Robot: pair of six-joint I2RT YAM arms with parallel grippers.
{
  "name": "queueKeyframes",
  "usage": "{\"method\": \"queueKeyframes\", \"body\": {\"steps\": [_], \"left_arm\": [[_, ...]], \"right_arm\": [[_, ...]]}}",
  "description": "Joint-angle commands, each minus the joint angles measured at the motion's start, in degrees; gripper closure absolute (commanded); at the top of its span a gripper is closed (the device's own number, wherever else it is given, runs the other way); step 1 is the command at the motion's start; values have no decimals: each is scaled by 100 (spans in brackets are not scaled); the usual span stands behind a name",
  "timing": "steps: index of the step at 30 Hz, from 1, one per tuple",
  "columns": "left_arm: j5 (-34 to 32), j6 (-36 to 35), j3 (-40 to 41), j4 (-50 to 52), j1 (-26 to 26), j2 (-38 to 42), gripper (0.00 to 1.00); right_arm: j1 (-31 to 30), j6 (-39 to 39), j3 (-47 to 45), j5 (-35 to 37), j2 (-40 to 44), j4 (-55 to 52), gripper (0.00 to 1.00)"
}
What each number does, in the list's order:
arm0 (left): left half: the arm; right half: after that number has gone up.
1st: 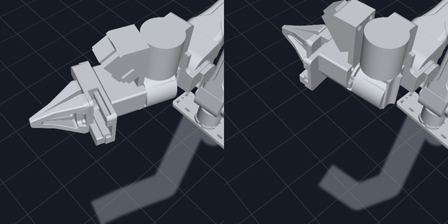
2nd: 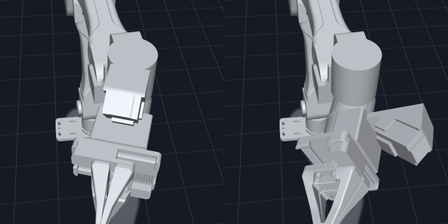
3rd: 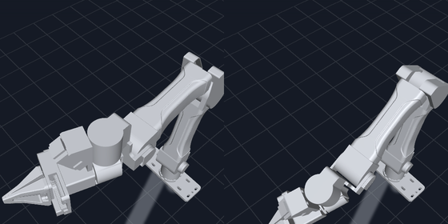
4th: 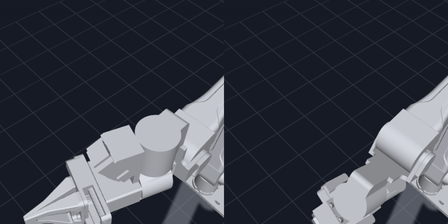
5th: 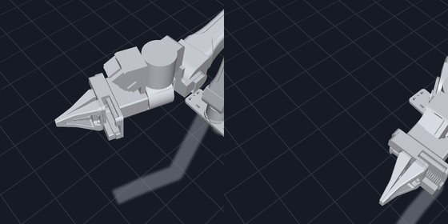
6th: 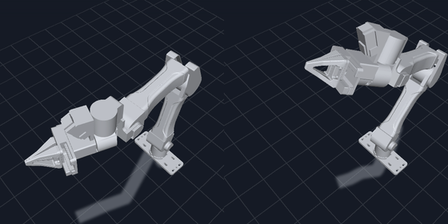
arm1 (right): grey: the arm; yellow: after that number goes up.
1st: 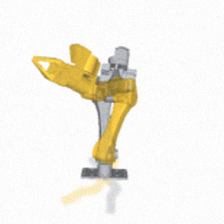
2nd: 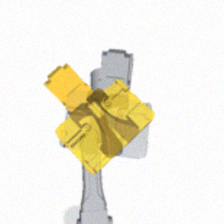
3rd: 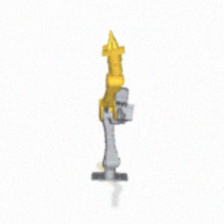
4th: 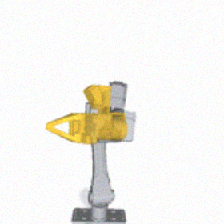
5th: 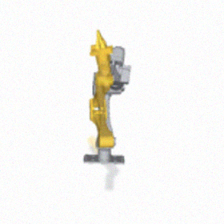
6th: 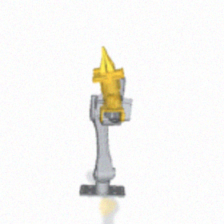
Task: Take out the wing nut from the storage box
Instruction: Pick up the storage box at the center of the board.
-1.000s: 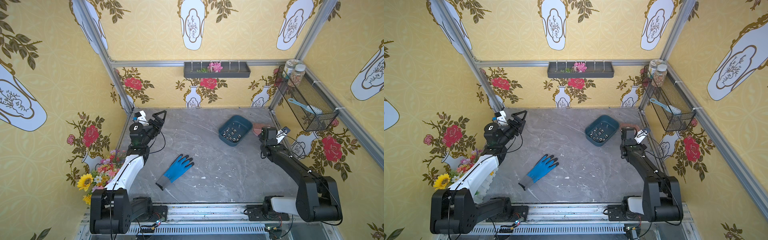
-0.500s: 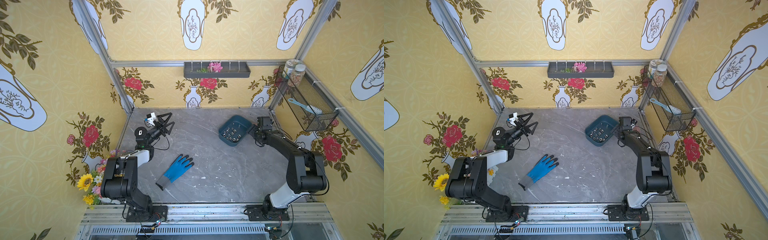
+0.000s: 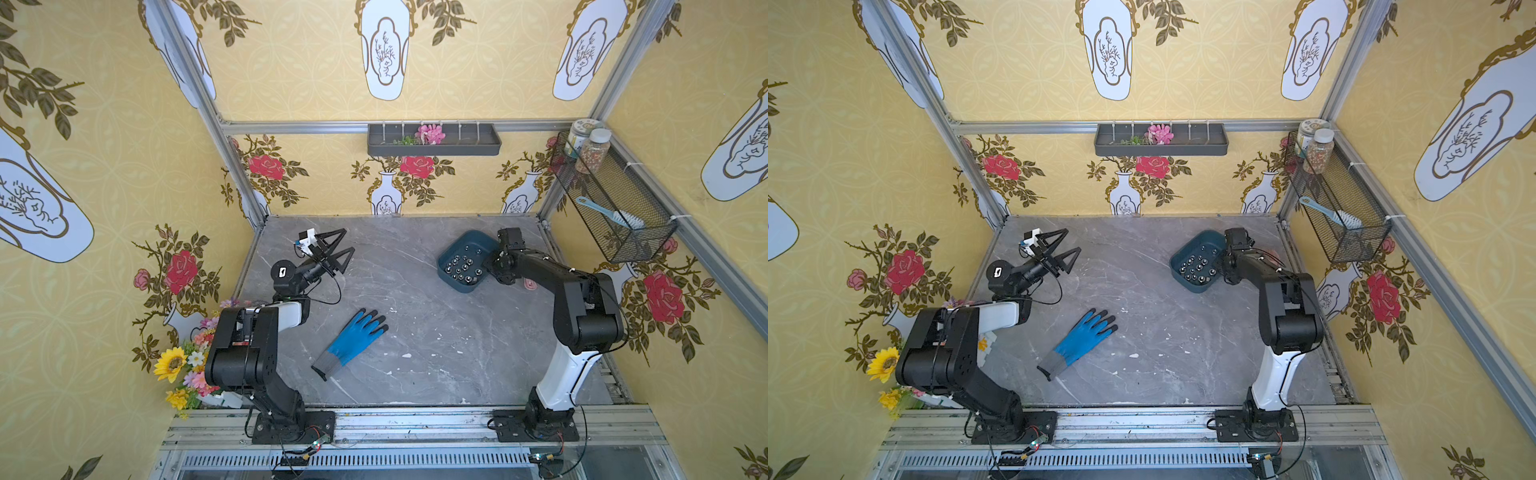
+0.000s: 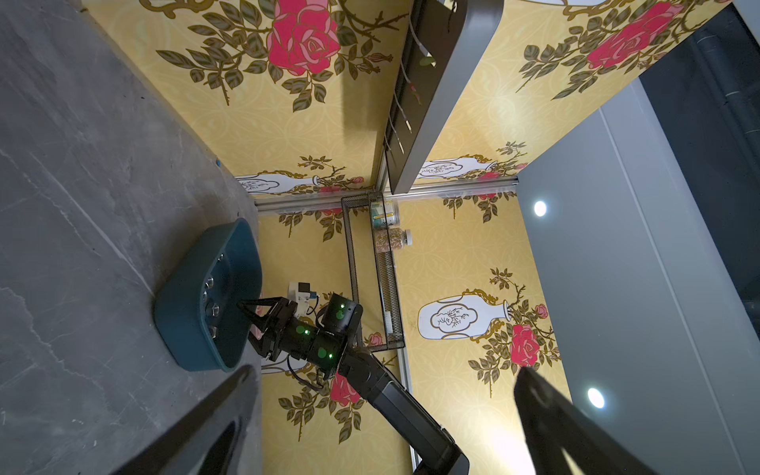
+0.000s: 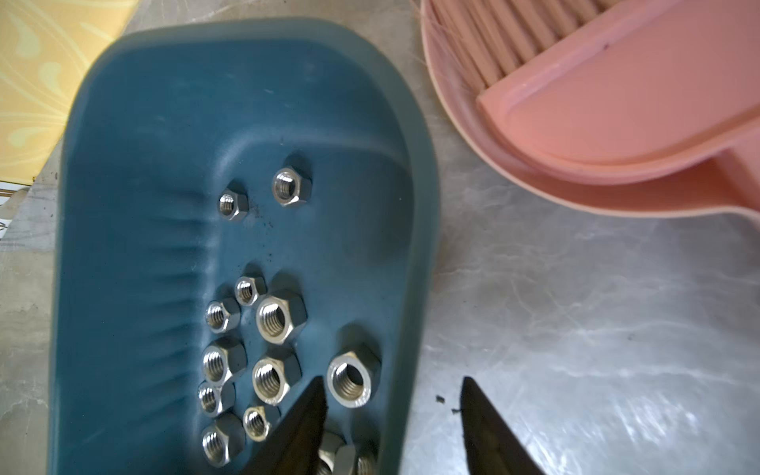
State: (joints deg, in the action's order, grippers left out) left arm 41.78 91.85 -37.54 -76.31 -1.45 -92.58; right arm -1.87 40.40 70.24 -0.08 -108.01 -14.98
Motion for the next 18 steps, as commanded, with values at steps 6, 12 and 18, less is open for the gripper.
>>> {"method": "queueKeyframes", "body": {"steps": [6,12,18], "left_arm": [[116,-1090,-211,1498,-142,543,1],[-170,-2537,-418,3602,-285,1261,1],[-1325,-4288,-916,6185,-461,2025,1]], "right_arm": [[-163,-286,6,-117,5,-36,89],[-524,-838,8,-277,246,-232,100],[-883,-1198,-45,-770,526,-677,100]]}}
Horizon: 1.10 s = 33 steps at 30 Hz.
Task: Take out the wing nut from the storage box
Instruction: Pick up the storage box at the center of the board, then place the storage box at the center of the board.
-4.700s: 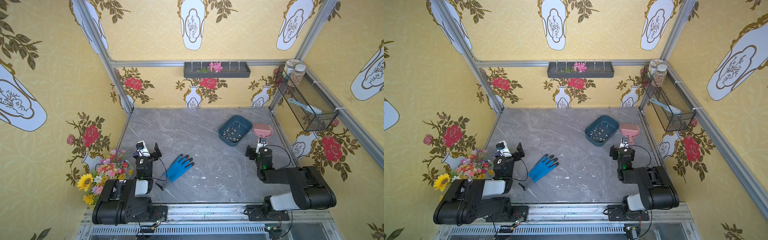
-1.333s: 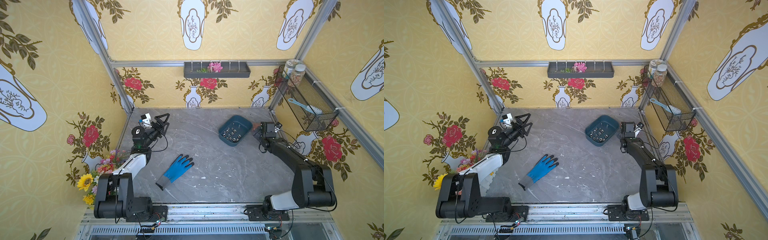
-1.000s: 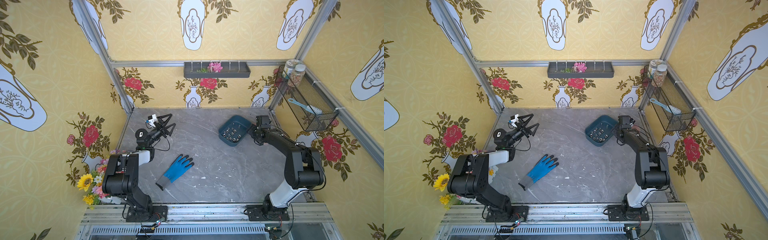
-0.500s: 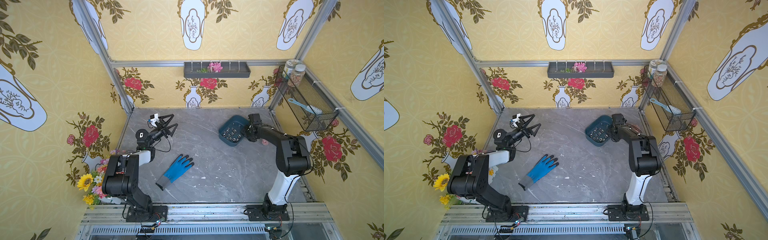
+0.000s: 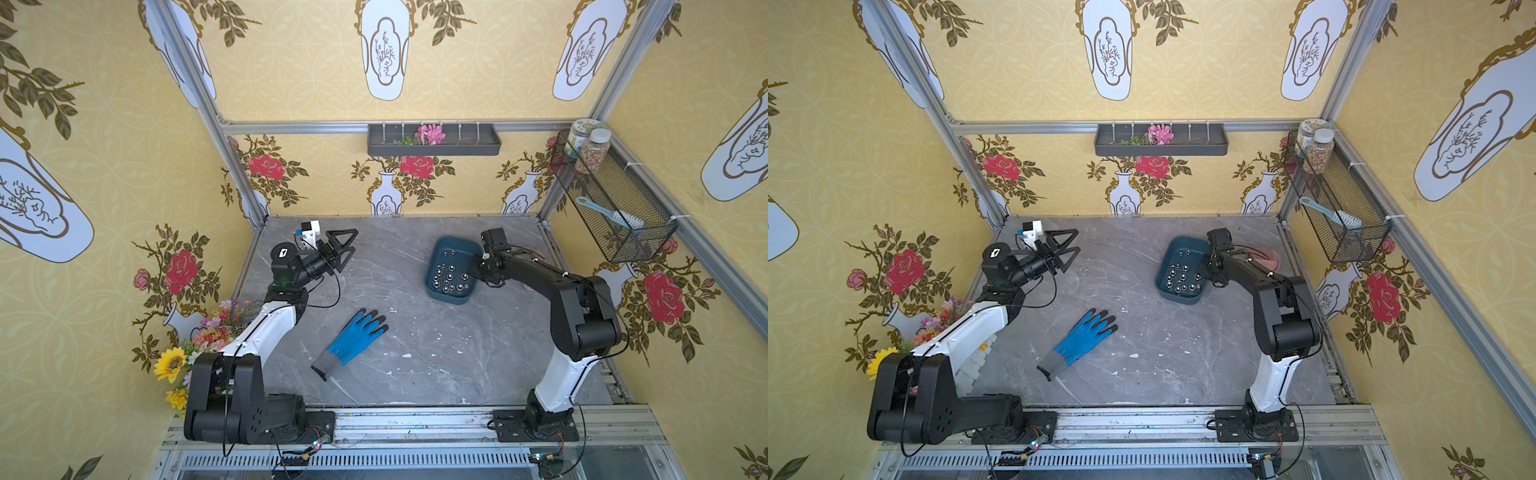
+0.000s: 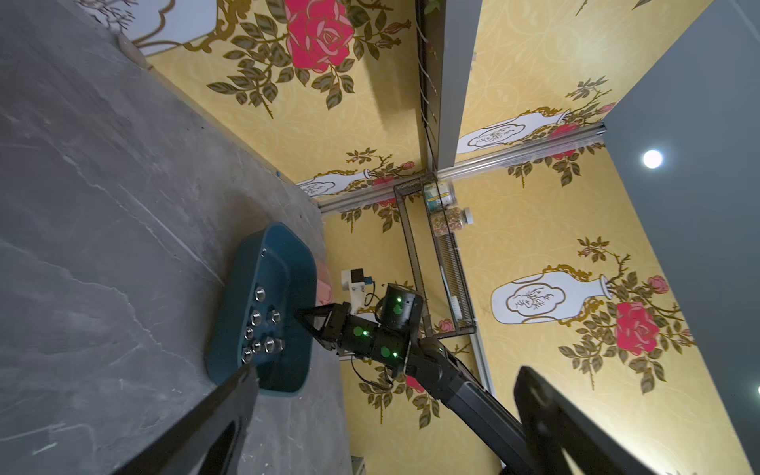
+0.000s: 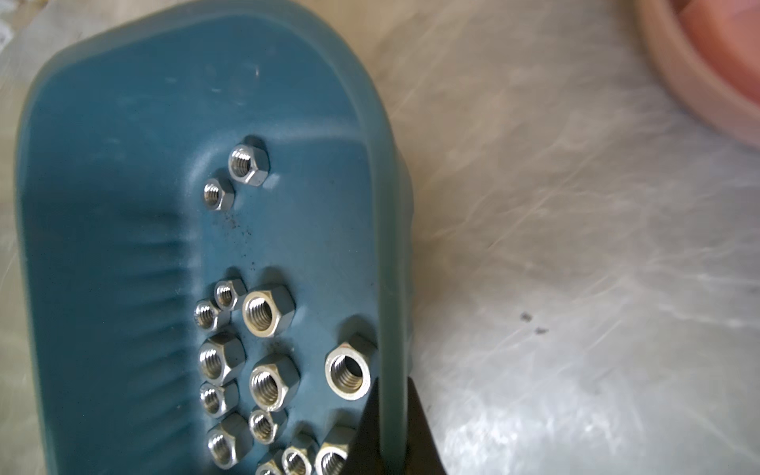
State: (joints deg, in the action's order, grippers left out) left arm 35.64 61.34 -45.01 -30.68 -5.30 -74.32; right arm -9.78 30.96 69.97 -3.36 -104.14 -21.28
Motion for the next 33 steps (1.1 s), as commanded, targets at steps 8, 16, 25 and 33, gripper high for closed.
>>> {"method": "queueKeyframes", "body": {"steps": [8,16,25,33], "left_arm": [[-2724,-2486,-759,3332,-570,832,1],[-3404,-2784,-1088,4073,-569,1166,1],[-3257,-2995,-1062,4043,-569,1253,1],[-3355,-2988,-1031,4049,-568,1408,1]], "right_arm": [[-357,-521,-95,-1339,464,-898,100],[-373,-364,-130,-2306,812,-2194,100],[-686,-379,-247,-2467,1149,-2999,100],[-1176,-412,-248,-1807,1348,-2832,100]]}}
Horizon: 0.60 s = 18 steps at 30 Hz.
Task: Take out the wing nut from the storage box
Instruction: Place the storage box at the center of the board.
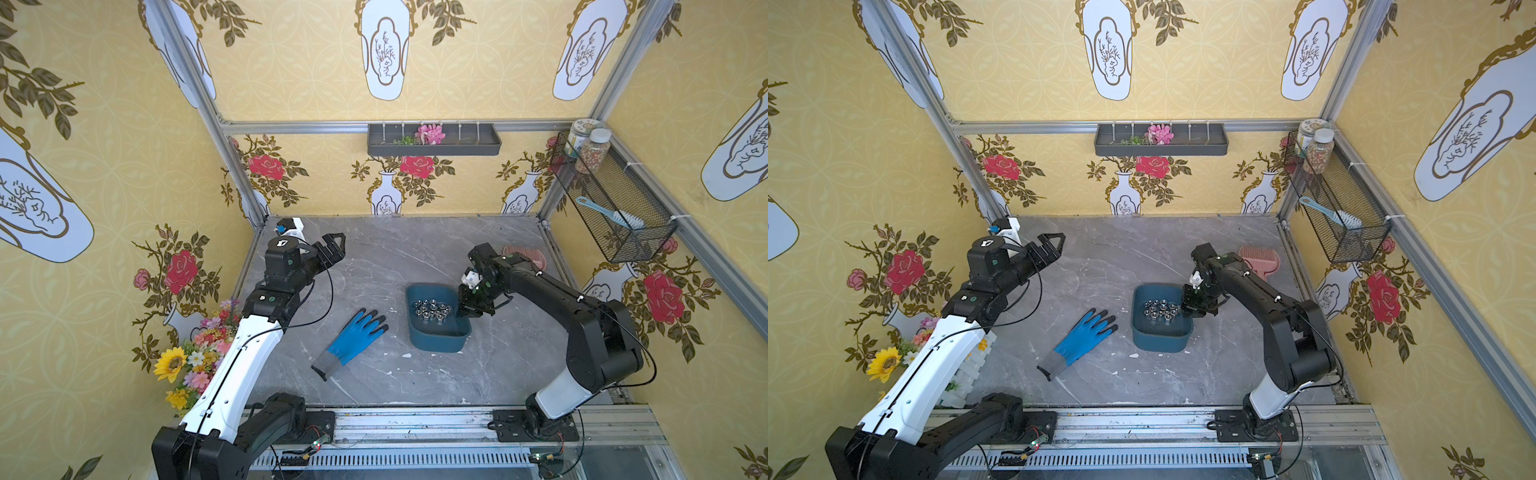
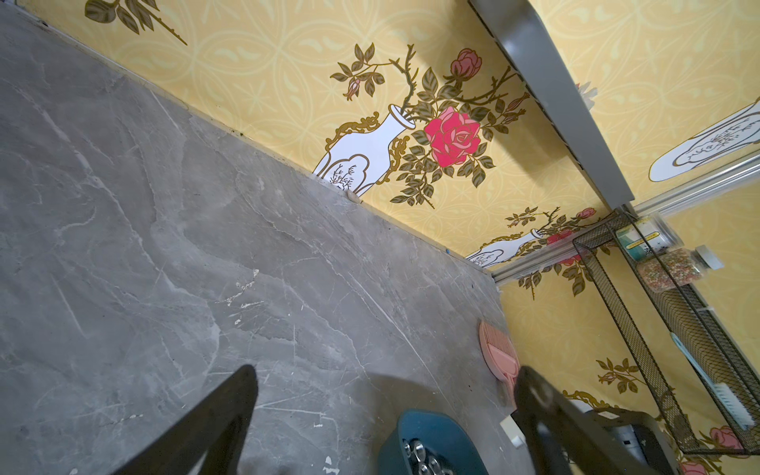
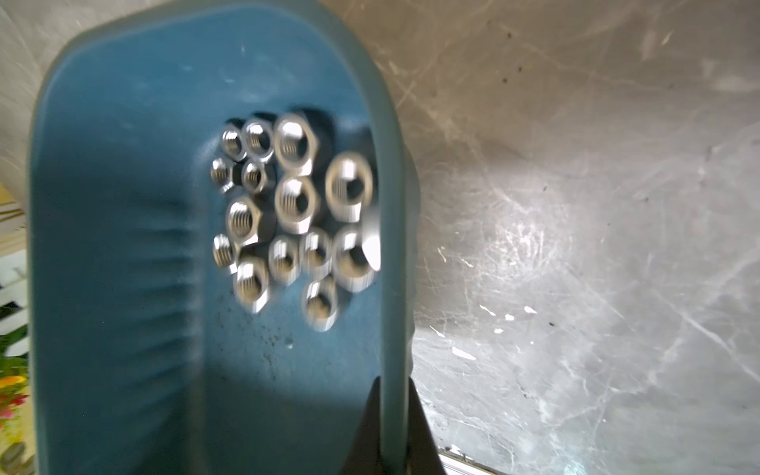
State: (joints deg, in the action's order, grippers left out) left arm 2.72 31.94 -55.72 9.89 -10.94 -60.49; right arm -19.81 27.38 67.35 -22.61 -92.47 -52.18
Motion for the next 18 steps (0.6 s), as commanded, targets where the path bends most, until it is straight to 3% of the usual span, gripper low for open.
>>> {"method": "queueKeyframes", "body": {"steps": [1,10,18], "left_arm": [[-49,-25,20,10,-2,28,1],[460,132,147,-299,-5,-7,1],[913,143,-52,-231,-5,-195,1]], "right_arm": [[-252,-79,21,286,238,331,100],[-615,-498,-302,1618,478,1725,100],[-653,-615,-515,2087,-109,2977,100]]}}
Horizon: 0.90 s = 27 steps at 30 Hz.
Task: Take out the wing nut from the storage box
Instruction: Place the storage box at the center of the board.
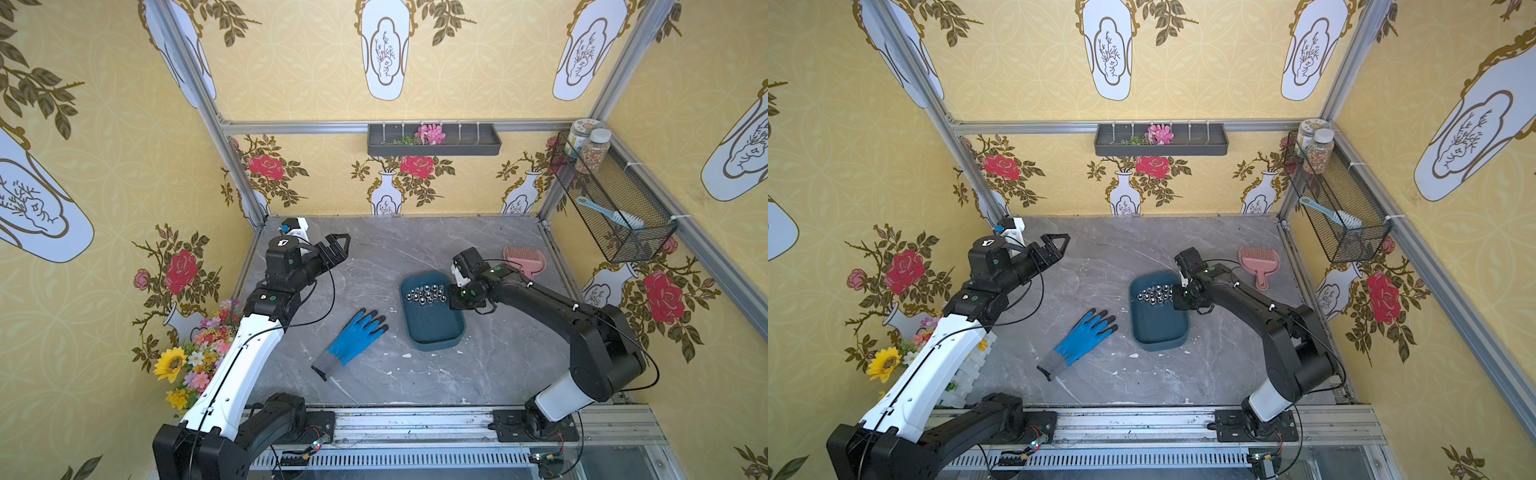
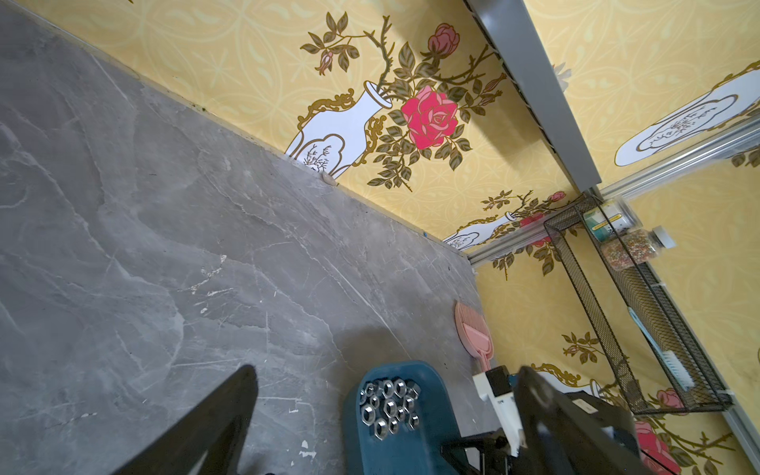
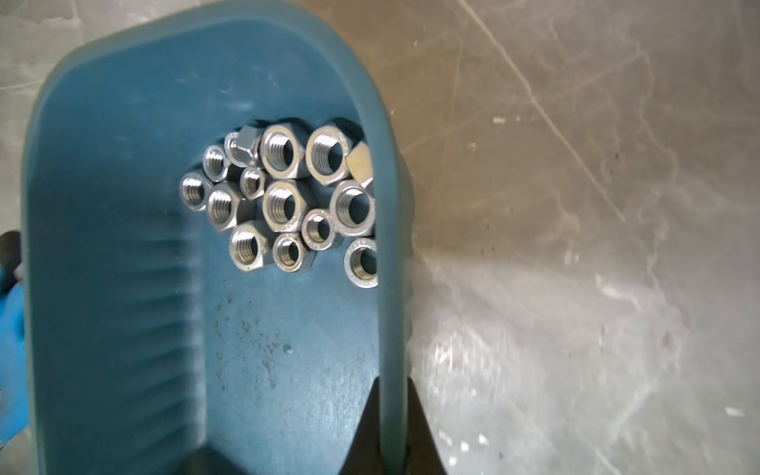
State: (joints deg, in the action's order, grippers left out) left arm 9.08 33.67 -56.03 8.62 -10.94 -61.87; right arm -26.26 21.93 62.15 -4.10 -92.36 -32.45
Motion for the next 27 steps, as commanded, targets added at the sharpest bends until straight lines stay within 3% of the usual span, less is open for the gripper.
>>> {"method": "queueKeyframes", "body": {"steps": [1,10,18,23,27], "left_arm": [[217,-29,-35,-54,-5,-78,1],[-4,102,143,105,-53,-119,1],[-318,685,1136,240,-678,-228,5],[-449,670,1487,485,-1106,-277,8],[-806,597,1453,722,-1839,-507,12]], "right_arm": [[-6,-69,-7,251,-198,1066,100],[68,181,-366,360,-321,1237,100],[135,219,-428,121,-467,1482,98],[95,255,-422,53,-528,1701,48],[99,251,-389,175,-476,1772,36]]}}
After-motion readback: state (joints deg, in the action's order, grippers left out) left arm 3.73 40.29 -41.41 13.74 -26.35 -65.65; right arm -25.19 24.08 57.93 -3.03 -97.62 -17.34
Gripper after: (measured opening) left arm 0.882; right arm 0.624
